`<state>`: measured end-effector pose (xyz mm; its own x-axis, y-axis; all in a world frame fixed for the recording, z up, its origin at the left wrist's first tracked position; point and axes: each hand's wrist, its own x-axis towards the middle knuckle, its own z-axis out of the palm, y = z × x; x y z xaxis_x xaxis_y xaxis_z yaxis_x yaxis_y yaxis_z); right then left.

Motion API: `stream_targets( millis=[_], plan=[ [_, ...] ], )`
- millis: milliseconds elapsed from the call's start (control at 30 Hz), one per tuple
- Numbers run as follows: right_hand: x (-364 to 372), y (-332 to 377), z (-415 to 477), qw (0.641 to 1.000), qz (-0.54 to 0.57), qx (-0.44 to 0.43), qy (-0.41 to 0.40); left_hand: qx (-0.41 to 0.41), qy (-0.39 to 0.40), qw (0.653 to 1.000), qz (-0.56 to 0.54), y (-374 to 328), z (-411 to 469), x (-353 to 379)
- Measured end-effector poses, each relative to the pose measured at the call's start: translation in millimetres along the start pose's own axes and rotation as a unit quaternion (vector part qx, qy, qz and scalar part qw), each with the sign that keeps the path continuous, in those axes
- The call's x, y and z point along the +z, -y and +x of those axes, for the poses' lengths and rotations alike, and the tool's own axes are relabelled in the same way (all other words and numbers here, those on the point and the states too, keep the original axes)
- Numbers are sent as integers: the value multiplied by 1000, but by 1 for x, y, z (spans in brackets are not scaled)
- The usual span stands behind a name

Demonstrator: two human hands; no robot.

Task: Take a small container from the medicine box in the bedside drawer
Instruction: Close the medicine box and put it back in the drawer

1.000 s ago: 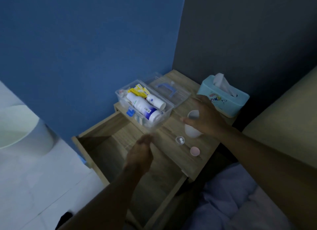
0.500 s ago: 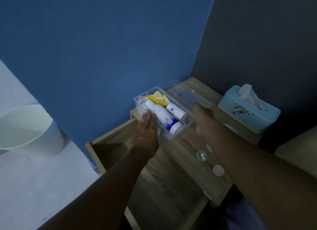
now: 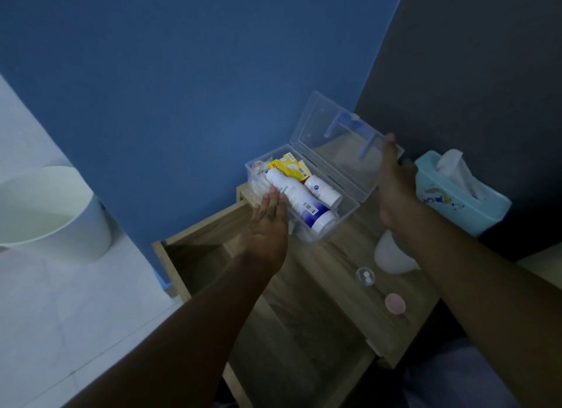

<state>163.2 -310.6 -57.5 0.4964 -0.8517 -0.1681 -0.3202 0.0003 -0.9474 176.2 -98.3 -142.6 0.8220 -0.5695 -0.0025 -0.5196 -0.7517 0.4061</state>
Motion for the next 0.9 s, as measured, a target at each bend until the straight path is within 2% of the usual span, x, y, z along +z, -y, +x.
stream_targets(
  millis=[67,133,233,367,467,600,667,767,900],
  plan=[
    [1,-3,-15,995,-23,-97,0,-3,14,1000,-23,1,1,-3],
    [2,-11,-27,988,-50,-144,29,-10,25,998,-58,3,0,-6],
    [3,-27,-43,970,-110,-212,51,-5,-18,993,-116,11,-10,-3],
    [-1,-50,-65,929,-181,-316,65,-46,-119,976,-175,23,-28,12],
    [0,-65,-79,903,-230,-351,88,-85,-127,964,-216,30,-28,20],
    [4,-75,-88,843,-296,-438,99,-107,-118,960,-229,29,-15,21],
    [5,-75,-88,831,-296,-460,108,-130,-119,953,-246,26,-8,18],
    [8,-66,-78,831,-298,-451,133,-139,-129,946,-263,25,0,16],
    [17,-57,-56,778,-398,-437,212,-148,-130,939,-283,28,4,16]
  ],
)
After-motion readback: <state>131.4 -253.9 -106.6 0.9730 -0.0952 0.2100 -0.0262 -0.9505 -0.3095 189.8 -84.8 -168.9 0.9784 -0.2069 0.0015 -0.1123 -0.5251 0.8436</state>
